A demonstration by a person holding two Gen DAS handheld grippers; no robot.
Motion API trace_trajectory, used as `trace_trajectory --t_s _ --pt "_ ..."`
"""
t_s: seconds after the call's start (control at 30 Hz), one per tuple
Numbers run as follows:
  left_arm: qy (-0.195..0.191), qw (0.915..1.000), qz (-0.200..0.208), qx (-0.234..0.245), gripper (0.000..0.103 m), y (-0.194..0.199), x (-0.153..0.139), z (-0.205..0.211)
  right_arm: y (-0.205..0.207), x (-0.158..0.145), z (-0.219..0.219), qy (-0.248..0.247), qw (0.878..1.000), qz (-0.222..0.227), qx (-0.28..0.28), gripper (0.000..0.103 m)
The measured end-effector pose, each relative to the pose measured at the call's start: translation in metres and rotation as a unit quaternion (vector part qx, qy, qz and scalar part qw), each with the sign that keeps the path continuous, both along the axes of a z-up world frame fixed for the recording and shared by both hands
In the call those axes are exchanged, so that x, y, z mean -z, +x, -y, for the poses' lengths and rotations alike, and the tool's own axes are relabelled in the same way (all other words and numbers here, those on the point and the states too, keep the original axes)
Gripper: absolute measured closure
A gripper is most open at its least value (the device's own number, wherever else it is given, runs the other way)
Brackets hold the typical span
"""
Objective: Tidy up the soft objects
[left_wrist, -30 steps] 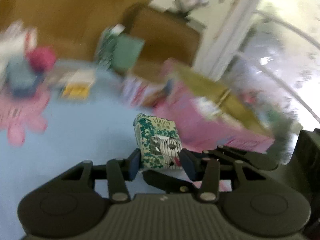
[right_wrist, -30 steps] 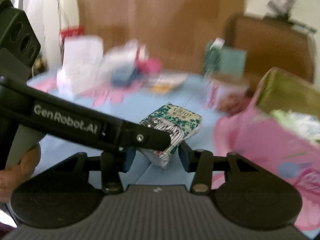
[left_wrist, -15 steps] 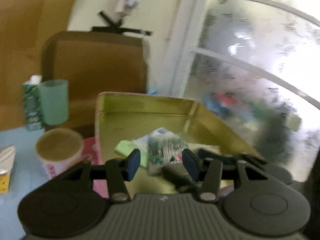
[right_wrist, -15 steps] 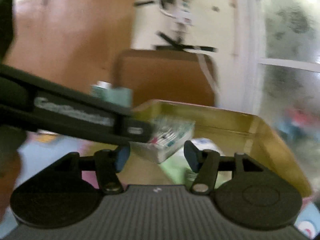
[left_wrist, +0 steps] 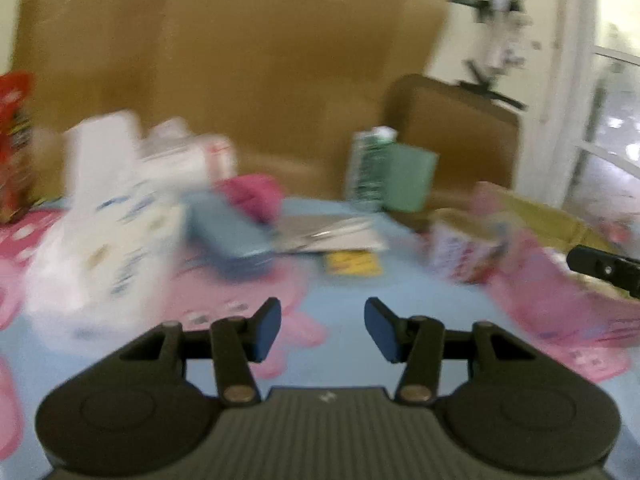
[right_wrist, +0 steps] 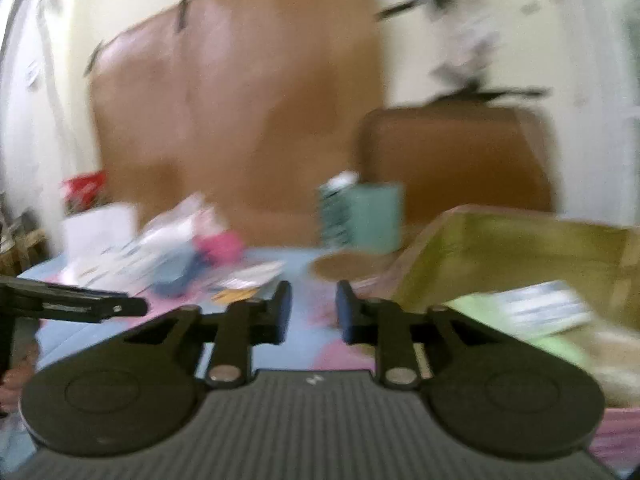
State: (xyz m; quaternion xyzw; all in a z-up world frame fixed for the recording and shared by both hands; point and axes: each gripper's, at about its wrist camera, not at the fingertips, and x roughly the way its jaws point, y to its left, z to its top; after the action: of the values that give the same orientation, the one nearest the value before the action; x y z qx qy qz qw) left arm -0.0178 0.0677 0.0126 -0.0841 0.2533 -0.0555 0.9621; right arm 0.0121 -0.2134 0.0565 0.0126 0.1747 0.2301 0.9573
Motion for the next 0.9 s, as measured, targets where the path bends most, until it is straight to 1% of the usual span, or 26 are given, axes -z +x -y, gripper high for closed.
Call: trace_trajectory --t_s 0.07,0.13,0.2,0.27,0.33,0.4,0.43,0.47,0.5,0.57,0.6,0.67,0.73,0.8,0.83,0.87,0.9 --pt "-0.018 0.9998 0.001 -0.009 0.056 -0.001 0.009 -0.011 0.021 0.003 -0.028 -0.010 0.999 -0.026 -0.030 0.081" --pt "-0.041 0.9991 -0.005 -0.012 0.058 0.002 0.013 -0.016 0.044 0.004 -0.055 -0.025 0.998 -0.049 -0.043 0.080" --pt "-0.056 0.9983 0.007 -0.014 0.056 0.001 0.011 -0.020 0.075 0.002 -0.079 -0.021 0.995 -0.083 -0.043 0.079" --pt "-0.070 0.9975 0.010 -0.007 0.056 -0.001 0.011 -0.024 0.098 -0.001 -0.098 -0.014 0.994 -0.105 -0.041 0.078" --pt "-0.076 0.9970 0.011 -0.008 0.056 -0.001 0.011 -0.025 0.129 -0.005 -0.123 -0.022 0.991 -0.125 -0.047 0.077" --pt "-0.082 0.9966 0.013 -0.005 0.055 0.001 0.012 -0.026 0.156 -0.007 -0.145 -0.016 0.987 -0.149 -0.052 0.077" --pt "-0.085 0.9963 0.014 -0.003 0.054 0.001 0.012 -0.027 0.168 -0.008 -0.156 -0.009 0.986 -0.161 -0.049 0.074" --pt "-0.087 0.9961 0.014 -0.002 0.051 0.000 0.012 -0.028 0.181 -0.007 -0.166 -0.003 0.984 -0.172 -0.049 0.065" --pt "-0.091 0.9957 0.014 -0.002 0.051 0.000 0.012 -0.029 0.194 -0.007 -0.176 0.003 0.983 -0.180 -0.045 0.061" --pt "-0.106 0.9944 0.010 0.001 0.050 0.002 0.013 -0.032 0.216 -0.005 -0.197 0.000 0.983 -0.183 -0.029 0.043" --pt "-0.115 0.9934 0.007 0.000 0.050 0.003 0.014 -0.035 0.228 -0.002 -0.206 -0.005 0.981 -0.190 -0.029 0.038" --pt "-0.137 0.9906 -0.001 0.001 0.050 0.007 0.017 -0.041 0.252 0.009 -0.219 -0.006 0.973 -0.226 -0.038 0.029" --pt "-0.154 0.9879 -0.010 -0.002 0.050 0.010 0.019 -0.046 0.271 0.023 -0.226 0.002 0.963 -0.267 -0.044 0.023" --pt "-0.163 0.9865 -0.014 -0.002 0.050 0.011 0.020 -0.048 0.282 0.039 -0.226 0.008 0.951 -0.307 -0.034 0.025" --pt "-0.164 0.9864 -0.015 -0.002 0.050 0.011 0.020 -0.048 0.282 0.047 -0.223 0.026 0.946 -0.322 -0.042 0.037" --pt "-0.163 0.9865 -0.016 -0.001 0.050 0.011 0.020 -0.047 0.277 0.047 -0.219 0.037 0.948 -0.311 -0.048 0.043" --pt "-0.162 0.9867 -0.016 0.000 0.050 0.012 0.021 -0.046 0.273 0.046 -0.216 0.042 0.948 -0.312 -0.054 0.044"
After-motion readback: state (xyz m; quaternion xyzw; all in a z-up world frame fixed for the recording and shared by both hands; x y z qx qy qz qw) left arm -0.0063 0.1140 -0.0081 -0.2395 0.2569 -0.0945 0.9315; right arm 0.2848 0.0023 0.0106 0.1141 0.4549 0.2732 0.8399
